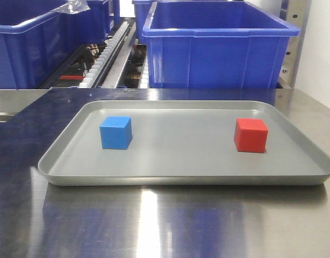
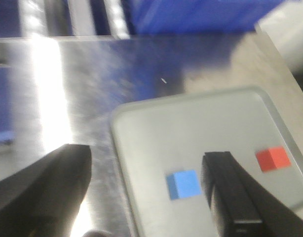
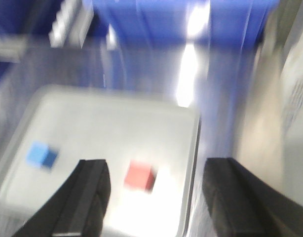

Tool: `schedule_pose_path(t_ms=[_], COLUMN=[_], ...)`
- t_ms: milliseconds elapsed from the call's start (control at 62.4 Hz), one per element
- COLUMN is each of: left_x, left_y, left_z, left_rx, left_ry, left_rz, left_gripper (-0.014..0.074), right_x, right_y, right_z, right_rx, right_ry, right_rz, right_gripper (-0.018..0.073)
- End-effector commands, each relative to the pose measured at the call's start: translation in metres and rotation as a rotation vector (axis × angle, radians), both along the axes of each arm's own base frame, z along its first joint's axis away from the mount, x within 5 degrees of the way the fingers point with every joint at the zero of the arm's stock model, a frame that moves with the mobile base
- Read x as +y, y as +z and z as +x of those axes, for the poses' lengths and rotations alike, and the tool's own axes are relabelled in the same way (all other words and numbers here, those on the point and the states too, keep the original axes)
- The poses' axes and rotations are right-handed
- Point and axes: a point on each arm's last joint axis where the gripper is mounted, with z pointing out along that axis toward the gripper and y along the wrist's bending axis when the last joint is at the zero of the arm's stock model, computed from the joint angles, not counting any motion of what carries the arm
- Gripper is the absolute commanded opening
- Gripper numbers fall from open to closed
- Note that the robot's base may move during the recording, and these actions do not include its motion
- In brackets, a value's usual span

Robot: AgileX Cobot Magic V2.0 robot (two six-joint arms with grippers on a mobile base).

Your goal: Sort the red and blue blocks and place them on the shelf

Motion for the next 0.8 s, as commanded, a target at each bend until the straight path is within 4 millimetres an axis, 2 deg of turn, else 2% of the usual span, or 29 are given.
schedule_pose_path(t_ms=[0, 176, 400, 561, 785], left_x=[-0.017, -0.052, -0.088, -0.099, -0.105], left_y=[0.012, -0.015, -0.050, -0.064, -0.074], left_z=[0.004, 0.017, 0.026, 0.031, 0.042], left_rx=[-0.057, 0.014, 0.079, 0.097, 0.131], left_ry=[-0.044, -0.150, -0.178, -0.177, -0.163], left_rz=[-0.062, -0.007, 0.160, 0.257, 0.255], left_gripper=[0.0540, 0.0539, 0.0539, 0.0544, 0.0552], right_x=[0.003, 0.009, 0.026, 0.041, 0.048], right_y=[0.004, -0.025, -0.049, -0.067, -0.087], right_z=[0.012, 0.043, 0.066, 0.082, 0.098], right_rx=[-0.002, 0.148, 0.236, 0.279, 0.318], right_ry=[0.004, 0.022, 0.073, 0.103, 0.106], right_rz=[0.041, 0.060, 0.053, 0.045, 0.039], right_gripper=[0.0523, 0.0523, 0.0523, 0.0523, 0.0523])
